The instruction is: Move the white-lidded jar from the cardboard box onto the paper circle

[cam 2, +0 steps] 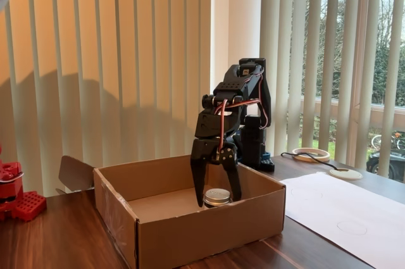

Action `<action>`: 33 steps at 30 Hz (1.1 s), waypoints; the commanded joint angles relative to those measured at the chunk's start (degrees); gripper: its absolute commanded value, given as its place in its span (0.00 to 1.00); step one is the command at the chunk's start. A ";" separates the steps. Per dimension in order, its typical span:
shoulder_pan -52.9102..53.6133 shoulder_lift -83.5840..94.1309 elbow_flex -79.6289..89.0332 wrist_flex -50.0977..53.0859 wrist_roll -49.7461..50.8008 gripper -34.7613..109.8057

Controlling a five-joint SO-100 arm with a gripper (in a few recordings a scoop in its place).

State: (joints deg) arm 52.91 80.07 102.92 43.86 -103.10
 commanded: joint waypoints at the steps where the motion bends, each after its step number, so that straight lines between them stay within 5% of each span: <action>1: 0.53 2.81 -0.35 0.09 -0.18 0.37; 33: -4.66 29.62 -1.58 0.35 7.56 0.29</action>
State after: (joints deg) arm 49.75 98.17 104.41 43.77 -96.59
